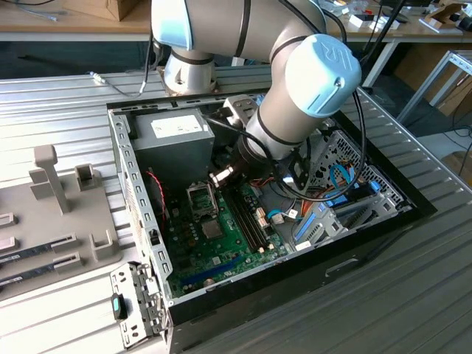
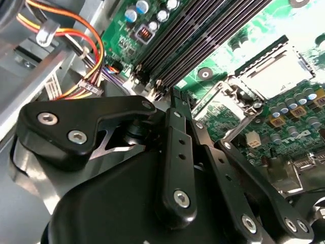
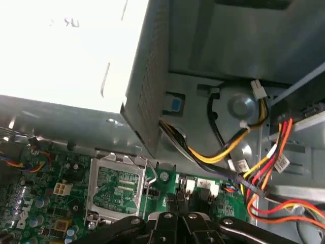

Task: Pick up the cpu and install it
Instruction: 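Close the cpu cover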

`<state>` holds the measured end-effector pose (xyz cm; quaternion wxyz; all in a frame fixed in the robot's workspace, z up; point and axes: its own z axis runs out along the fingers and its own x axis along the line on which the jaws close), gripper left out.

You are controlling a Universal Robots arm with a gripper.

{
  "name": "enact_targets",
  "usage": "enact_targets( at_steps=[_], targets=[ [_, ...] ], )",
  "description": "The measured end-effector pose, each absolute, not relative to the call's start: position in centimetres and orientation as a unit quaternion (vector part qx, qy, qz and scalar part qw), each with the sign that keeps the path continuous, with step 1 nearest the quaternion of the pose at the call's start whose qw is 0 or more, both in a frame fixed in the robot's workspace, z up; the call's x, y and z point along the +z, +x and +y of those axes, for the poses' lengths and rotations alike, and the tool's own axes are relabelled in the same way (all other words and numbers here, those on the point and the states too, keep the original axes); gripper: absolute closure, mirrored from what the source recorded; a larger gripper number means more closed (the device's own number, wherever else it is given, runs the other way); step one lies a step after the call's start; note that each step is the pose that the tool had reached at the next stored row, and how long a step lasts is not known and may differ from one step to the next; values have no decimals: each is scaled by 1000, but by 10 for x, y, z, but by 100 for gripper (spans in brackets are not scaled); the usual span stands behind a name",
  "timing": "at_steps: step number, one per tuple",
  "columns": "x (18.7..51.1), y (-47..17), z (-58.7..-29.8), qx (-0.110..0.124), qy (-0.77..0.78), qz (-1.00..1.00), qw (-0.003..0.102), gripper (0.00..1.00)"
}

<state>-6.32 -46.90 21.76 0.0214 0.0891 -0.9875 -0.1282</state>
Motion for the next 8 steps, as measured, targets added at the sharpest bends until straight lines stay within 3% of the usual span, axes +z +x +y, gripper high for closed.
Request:
enact_targets(
  at_steps=[8],
  targets=[
    [214, -63, -453, -137, 113, -984, 23, 89]
  ],
)
